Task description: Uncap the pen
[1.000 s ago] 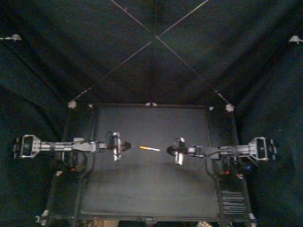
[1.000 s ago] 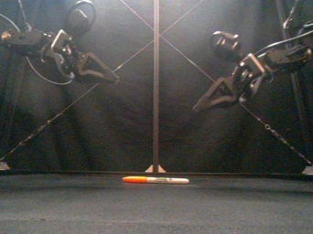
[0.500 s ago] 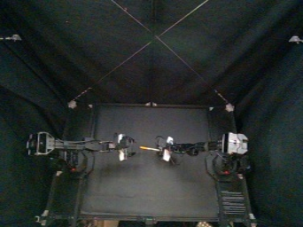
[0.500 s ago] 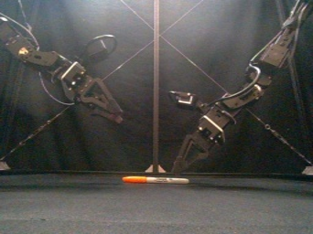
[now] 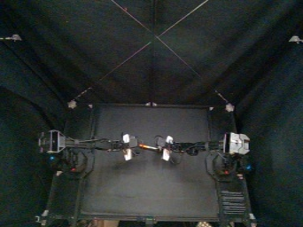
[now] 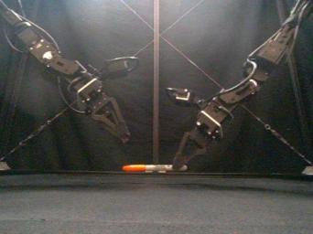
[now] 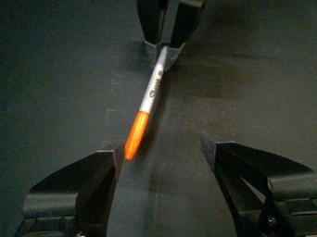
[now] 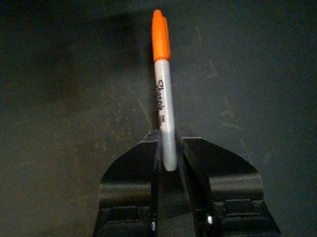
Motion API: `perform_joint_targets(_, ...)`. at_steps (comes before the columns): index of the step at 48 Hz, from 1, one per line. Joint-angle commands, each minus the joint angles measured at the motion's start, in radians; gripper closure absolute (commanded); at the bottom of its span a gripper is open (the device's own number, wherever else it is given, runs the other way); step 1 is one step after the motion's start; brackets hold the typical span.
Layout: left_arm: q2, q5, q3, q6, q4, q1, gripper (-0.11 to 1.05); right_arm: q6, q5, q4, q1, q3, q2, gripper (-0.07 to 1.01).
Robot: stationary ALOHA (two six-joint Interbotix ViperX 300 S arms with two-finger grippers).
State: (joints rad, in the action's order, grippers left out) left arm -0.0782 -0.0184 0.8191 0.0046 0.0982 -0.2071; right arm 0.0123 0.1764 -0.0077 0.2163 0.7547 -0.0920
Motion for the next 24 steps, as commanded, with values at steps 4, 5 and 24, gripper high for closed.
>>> perform_joint_targets(4, 0.000, -0.003, -0.023, 0.0015, 0.003, 0.000, -0.03, 0.000, 0.005, 0.000, -0.020, -0.017, 0.037, 0.40)
perform_joint_targets(5, 0.003, -0.005, -0.023, 0.0015, 0.003, 0.000, -0.03, 0.000, 0.005, 0.000, -0.023, -0.020, 0.037, 0.40)
perform_joint_targets(24, 0.074, -0.060, -0.025, 0.0000, 0.000, -0.005, -0.01, -0.002, 0.005, 0.000, -0.046, -0.031, 0.052, 0.40)
